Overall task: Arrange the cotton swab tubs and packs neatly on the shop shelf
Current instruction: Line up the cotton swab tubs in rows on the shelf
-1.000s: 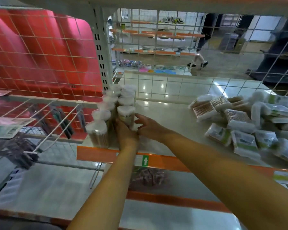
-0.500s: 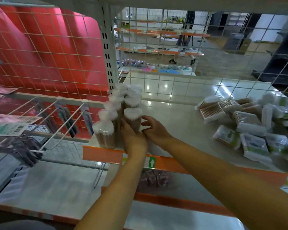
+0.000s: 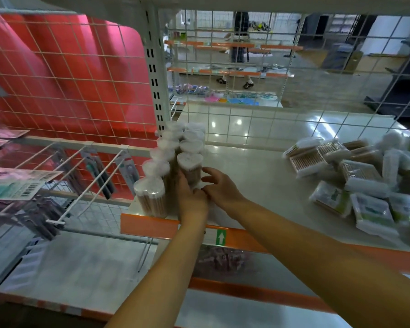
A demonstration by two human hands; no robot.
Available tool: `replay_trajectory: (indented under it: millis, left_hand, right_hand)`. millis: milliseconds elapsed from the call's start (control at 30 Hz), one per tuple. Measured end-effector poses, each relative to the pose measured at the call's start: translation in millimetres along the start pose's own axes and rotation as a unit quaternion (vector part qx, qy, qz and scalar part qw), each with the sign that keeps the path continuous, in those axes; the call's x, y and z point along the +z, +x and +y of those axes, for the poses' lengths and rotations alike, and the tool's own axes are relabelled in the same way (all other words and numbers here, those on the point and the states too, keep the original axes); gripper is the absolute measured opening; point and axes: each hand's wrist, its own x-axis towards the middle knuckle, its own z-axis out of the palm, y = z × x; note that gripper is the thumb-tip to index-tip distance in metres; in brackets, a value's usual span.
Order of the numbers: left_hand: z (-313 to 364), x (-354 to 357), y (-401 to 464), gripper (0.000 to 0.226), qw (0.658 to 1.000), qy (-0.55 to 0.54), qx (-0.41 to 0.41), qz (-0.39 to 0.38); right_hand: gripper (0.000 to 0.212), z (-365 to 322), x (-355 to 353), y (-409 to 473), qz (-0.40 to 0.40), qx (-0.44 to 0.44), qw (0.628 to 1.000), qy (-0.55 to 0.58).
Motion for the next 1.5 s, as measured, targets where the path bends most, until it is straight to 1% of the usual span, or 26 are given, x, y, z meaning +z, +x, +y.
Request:
replay_trajectory:
  millis: [67, 133, 200, 233, 267, 300, 367, 400, 467, 533, 600, 633, 667, 733, 800, 867, 933, 1000, 1133, 1300, 1500]
  left_hand:
    - [-1, 2, 3, 0.038, 1.0, -0.004, 0.014, 0.01]
    - [-1, 0, 4, 0.035, 0.999, 0.039, 0.017, 0.025]
    - [-1, -2, 1, 0.048, 1.0, 0.006, 0.016, -0.01]
    - [-1, -2, 0, 0.056, 1.0, 0.006, 0.022, -0.016]
    - [1, -2, -2, 0.057, 1.0, -0.001, 0.019, -0.004]
    - [1, -2, -5, 0.054, 0.999, -0.003, 0.022, 0.024]
    - [3, 0, -17, 0.05, 0.995, -0.015, 0.059, 0.076]
    - [4, 1, -24, 0.051, 0.993, -0.023, 0.082, 0.08]
    - [3, 2, -37, 0.057, 0.99, -0.036, 0.116, 0.066]
    - [1, 5, -40, 0.063, 0.989, -0.011, 0.137, 0.049]
    - [-2, 10, -36, 0.062, 0.984, 0.039, 0.167, 0.037]
    - [-2, 13, -35, 0.057, 0.981, 0.065, 0.18, 0.033]
    - [-4, 15, -34, 0.051, 0.977, 0.092, 0.188, 0.032]
    - [-4, 21, -30, 0.046, 0.969, 0.141, 0.2, 0.027]
    - [1, 29, -29, 0.046, 0.962, 0.186, 0.198, 0.015]
    - [11, 42, -30, 0.048, 0.96, 0.221, 0.173, -0.008]
    - [23, 56, -33, 0.05, 0.957, 0.245, 0.155, -0.022]
    - [32, 71, -36, 0.051, 0.953, 0.256, 0.159, -0.035]
    - [45, 102, -41, 0.054, 0.942, 0.27, 0.191, -0.059]
    - [64, 145, -46, 0.056, 0.909, 0.323, 0.241, -0.106]
    - [87, 197, -61, 0.06, 0.867, 0.365, 0.312, -0.137]
  right_hand:
    - [0.059, 0, 0, 1, -0.006, -0.002, 1.0, -0.001]
    - [0.06, 2, 0, 2, -0.014, -0.001, 1.0, 0.003]
    - [0.06, 4, 0, 3, -0.022, 0.004, 1.0, 0.004]
    - [0.061, 5, -1, 4, -0.026, 0.009, 1.0, 0.004]
    - [0.061, 7, -1, 5, -0.028, 0.014, 1.0, 0.004]
    - [0.062, 8, -2, 5, -0.028, 0.017, 0.999, 0.001]
    - [0.061, 10, -3, 5, -0.022, 0.015, 1.0, -0.012]
    - [0.06, 11, -4, 4, -0.016, 0.009, 0.999, -0.026]
    - [0.058, 10, -5, 2, 0.0, -0.013, 0.997, -0.08]
    - [0.054, 8, -11, -2, 0.02, -0.042, 0.987, -0.154]
    - [0.05, 7, -20, -5, 0.047, -0.079, 0.963, -0.254]
    - [0.048, 7, -26, -7, 0.063, -0.096, 0.946, -0.303]
    - [0.045, 8, -32, -8, 0.081, -0.112, 0.93, -0.341]
    - [0.043, 10, -44, -11, 0.106, -0.136, 0.909, -0.379]
    - [0.044, 13, -56, -14, 0.112, -0.148, 0.899, -0.397]
    - [0.047, 15, -70, -17, 0.112, -0.149, 0.896, -0.403]
    - [0.048, 19, -86, -20, 0.122, -0.148, 0.895, -0.402]
    - [0.048, 24, -104, -23, 0.142, -0.148, 0.893, -0.4]
    - [0.045, 34, -142, -26, 0.179, -0.149, 0.881, -0.412]
    - [0.034, 47, -189, -33, 0.206, -0.138, 0.848, -0.469]
    - [0.032, 55, -248, -52, 0.24, -0.119, 0.832, -0.486]
